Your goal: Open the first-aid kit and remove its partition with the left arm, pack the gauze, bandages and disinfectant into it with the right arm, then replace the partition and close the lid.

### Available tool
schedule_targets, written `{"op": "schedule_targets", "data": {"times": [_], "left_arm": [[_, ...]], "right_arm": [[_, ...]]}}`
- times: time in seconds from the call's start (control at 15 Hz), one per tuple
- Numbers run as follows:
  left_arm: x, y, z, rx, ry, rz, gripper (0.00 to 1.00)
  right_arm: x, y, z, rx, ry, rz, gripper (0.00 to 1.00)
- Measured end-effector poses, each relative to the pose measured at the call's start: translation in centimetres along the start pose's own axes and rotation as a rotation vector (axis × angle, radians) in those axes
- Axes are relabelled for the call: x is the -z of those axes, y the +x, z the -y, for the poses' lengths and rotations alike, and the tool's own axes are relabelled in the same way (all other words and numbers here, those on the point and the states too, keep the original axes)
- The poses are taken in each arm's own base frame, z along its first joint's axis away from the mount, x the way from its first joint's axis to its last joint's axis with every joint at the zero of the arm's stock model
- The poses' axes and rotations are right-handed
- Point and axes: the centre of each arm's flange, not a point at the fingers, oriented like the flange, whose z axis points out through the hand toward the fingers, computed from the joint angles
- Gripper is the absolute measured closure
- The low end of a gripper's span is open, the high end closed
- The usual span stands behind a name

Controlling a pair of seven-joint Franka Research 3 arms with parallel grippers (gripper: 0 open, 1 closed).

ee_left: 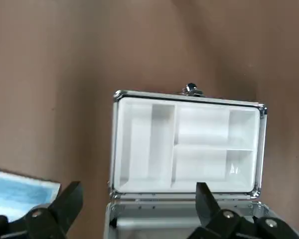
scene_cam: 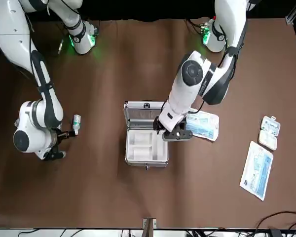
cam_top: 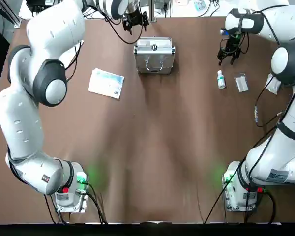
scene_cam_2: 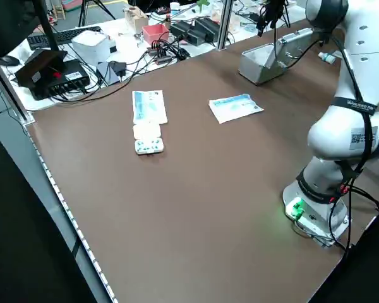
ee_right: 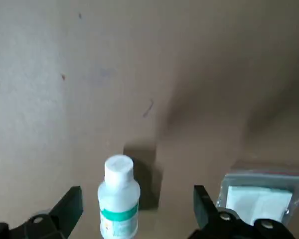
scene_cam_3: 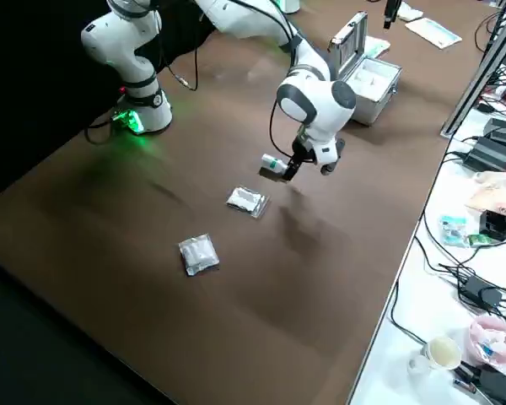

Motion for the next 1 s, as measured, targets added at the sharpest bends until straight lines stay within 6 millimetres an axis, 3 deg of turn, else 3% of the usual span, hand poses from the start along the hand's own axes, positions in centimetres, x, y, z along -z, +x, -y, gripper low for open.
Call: {"op": "schedule_targets", "data": {"times": [0.27, 0.53, 0.6, 0.93, 1.0], "left_arm": [[-2.9, 0.1, -0.6, -0.063, -0.024, -0.013, 0.00], [-3.4, 0.8, -0.8, -0.091, -0.035, -0.024, 0.00], [-3.4, 1.1, -1.0, -0.089, -0.042, -0.030, 0.00], [-4.9, 2.3, -1.5, -0.082, -0.095, -0.090, 0.00], [-5.9, 2.1, -2.0, -0.086, -0.105, -0.097, 0.00]], "right_arm": [[-1.6, -1.3, 0.6, 0.010, 0.005, 0.041, 0.05], [-3.3, -2.0, 1.1, 0.017, 0.009, 0.075, 0.10], [-3.5, -2.1, 1.2, 0.019, 0.009, 0.080, 0.15], [-3.8, -2.2, 1.4, 0.022, 0.010, 0.087, 0.19], [-4.0, -2.3, 1.5, 0.022, 0.011, 0.091, 0.28]]}}
